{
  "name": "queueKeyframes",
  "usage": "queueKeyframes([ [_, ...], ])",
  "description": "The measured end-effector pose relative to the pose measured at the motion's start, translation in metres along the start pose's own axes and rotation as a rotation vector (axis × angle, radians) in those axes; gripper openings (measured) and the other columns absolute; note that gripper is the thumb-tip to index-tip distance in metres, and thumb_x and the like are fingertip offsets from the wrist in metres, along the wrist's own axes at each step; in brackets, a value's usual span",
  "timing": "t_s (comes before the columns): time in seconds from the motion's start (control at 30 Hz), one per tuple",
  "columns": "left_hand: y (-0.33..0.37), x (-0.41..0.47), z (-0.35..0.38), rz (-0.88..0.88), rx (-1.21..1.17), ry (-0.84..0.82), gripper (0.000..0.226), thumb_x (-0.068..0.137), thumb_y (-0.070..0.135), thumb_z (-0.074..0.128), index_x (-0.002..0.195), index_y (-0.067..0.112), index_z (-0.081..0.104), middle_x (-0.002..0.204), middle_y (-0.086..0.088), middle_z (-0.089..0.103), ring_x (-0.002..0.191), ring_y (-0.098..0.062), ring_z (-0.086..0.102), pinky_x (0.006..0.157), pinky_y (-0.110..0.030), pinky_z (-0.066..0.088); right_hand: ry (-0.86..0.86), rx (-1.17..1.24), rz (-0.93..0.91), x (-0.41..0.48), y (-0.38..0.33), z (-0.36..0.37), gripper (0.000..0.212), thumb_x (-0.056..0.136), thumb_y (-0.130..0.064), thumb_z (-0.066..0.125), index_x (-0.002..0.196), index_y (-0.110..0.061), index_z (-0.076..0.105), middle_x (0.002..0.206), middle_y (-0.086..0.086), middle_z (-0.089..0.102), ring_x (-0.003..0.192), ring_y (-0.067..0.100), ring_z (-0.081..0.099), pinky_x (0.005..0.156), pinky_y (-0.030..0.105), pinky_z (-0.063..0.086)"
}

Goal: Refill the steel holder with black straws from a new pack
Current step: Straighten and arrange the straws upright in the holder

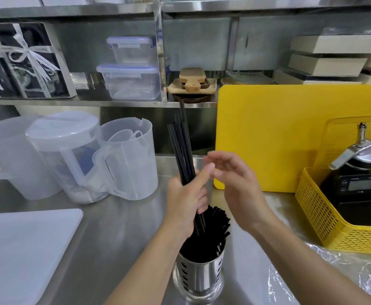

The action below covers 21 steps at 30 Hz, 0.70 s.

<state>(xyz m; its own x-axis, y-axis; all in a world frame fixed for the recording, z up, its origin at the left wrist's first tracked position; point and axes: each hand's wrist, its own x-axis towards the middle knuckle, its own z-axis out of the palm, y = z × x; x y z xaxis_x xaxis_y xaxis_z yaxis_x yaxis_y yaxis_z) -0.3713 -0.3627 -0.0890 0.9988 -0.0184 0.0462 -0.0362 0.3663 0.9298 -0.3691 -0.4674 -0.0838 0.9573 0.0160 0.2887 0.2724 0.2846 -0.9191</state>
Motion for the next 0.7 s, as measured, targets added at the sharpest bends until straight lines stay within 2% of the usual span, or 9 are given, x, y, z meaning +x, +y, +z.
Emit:
queueKeyframes([
  [0.1, -0.007, -0.002, -0.002, 0.078, 0.148, -0.059, 0.046, 0.08, 0.019, 0.069, 0.048, 0.019, 0.035, 0.038, 0.003, 0.026, 0.032, -0.012, 0.022, 0.037, -0.023, 0.018, -0.136, 0.052, -0.068, 0.007, -0.017, -0.008, 0.042, 0.061, -0.019, 0.067, 0.103, -0.017, 0.06, 0.1, 0.0, 0.068, 0.101, 0.013, 0.062, 0.085, 0.023, 0.048],
  [0.2, -0.021, -0.008, 0.0, 0.115, 0.279, -0.11, 0.048, 0.07, 0.031, 0.078, 0.049, 0.013, 0.039, 0.036, 0.004, 0.031, 0.033, -0.015, 0.027, 0.041, -0.029, 0.02, -0.245, -0.066, -0.021, 0.006, -0.028, -0.002, 0.061, 0.053, -0.027, 0.082, 0.107, -0.022, 0.057, 0.095, 0.001, 0.069, 0.096, 0.018, 0.065, 0.086, 0.032, 0.053],
  [0.27, -0.028, -0.009, -0.002, 0.13, 0.332, -0.117, 0.038, 0.068, 0.032, 0.074, 0.058, 0.011, 0.045, 0.04, 0.004, 0.033, 0.038, -0.015, 0.03, 0.045, -0.03, 0.021, -0.257, -0.202, -0.012, 0.002, -0.03, 0.005, 0.04, 0.06, -0.02, 0.082, 0.093, -0.016, 0.059, 0.074, -0.003, 0.068, 0.078, 0.014, 0.067, 0.075, 0.028, 0.055],
  [0.33, -0.034, -0.01, -0.007, 0.129, 0.39, -0.13, 0.027, 0.073, 0.025, 0.07, 0.057, 0.019, 0.048, 0.041, 0.005, 0.037, 0.041, -0.014, 0.037, 0.045, -0.026, 0.03, -0.254, -0.309, -0.016, -0.003, -0.028, 0.01, 0.02, 0.071, -0.014, 0.076, 0.075, -0.011, 0.057, 0.058, -0.004, 0.062, 0.062, 0.015, 0.063, 0.065, 0.026, 0.053],
  [0.47, -0.038, -0.015, -0.016, 0.05, 0.435, -0.112, 0.039, 0.079, 0.009, 0.07, 0.052, 0.015, 0.043, 0.035, 0.008, 0.042, 0.037, -0.005, 0.041, 0.043, -0.015, 0.035, -0.302, -0.289, 0.039, -0.009, -0.018, 0.013, 0.022, 0.076, -0.023, 0.069, 0.065, -0.015, 0.052, 0.051, 0.0, 0.055, 0.054, 0.02, 0.057, 0.067, 0.041, 0.053],
  [0.53, -0.036, -0.017, -0.018, 0.033, 0.406, -0.105, 0.034, 0.076, 0.014, 0.073, 0.056, 0.017, 0.047, 0.037, 0.009, 0.046, 0.036, -0.002, 0.043, 0.041, -0.014, 0.034, -0.27, -0.259, 0.041, -0.011, -0.015, 0.017, 0.018, 0.072, -0.024, 0.072, 0.077, -0.02, 0.056, 0.055, -0.003, 0.057, 0.056, 0.018, 0.06, 0.068, 0.039, 0.054],
  [0.57, -0.035, -0.017, -0.02, 0.026, 0.378, -0.109, 0.029, 0.072, 0.019, 0.073, 0.056, 0.02, 0.049, 0.037, 0.009, 0.046, 0.034, -0.003, 0.042, 0.04, -0.015, 0.033, -0.225, -0.22, 0.038, -0.01, -0.014, 0.019, 0.029, 0.072, -0.02, 0.075, 0.092, -0.025, 0.056, 0.06, -0.003, 0.061, 0.059, 0.017, 0.063, 0.068, 0.036, 0.056],
  [0.63, -0.035, -0.015, -0.024, 0.009, 0.342, -0.132, 0.03, 0.063, 0.026, 0.072, 0.048, 0.023, 0.047, 0.034, 0.009, 0.038, 0.03, -0.005, 0.033, 0.035, -0.015, 0.027, -0.137, -0.153, -0.067, -0.01, -0.013, 0.02, 0.064, 0.074, -0.009, 0.074, 0.119, -0.041, 0.041, 0.076, 0.005, 0.064, 0.065, 0.024, 0.067, 0.067, 0.038, 0.058],
  [0.7, -0.036, -0.015, -0.027, -0.002, 0.365, -0.158, 0.037, 0.06, 0.027, 0.077, 0.044, 0.021, 0.044, 0.034, 0.009, 0.034, 0.029, -0.007, 0.028, 0.035, -0.015, 0.024, -0.108, -0.211, -0.248, -0.01, -0.012, 0.019, 0.079, 0.076, -0.007, 0.071, 0.126, -0.053, 0.03, 0.087, 0.013, 0.059, 0.068, 0.033, 0.065, 0.066, 0.04, 0.059],
])
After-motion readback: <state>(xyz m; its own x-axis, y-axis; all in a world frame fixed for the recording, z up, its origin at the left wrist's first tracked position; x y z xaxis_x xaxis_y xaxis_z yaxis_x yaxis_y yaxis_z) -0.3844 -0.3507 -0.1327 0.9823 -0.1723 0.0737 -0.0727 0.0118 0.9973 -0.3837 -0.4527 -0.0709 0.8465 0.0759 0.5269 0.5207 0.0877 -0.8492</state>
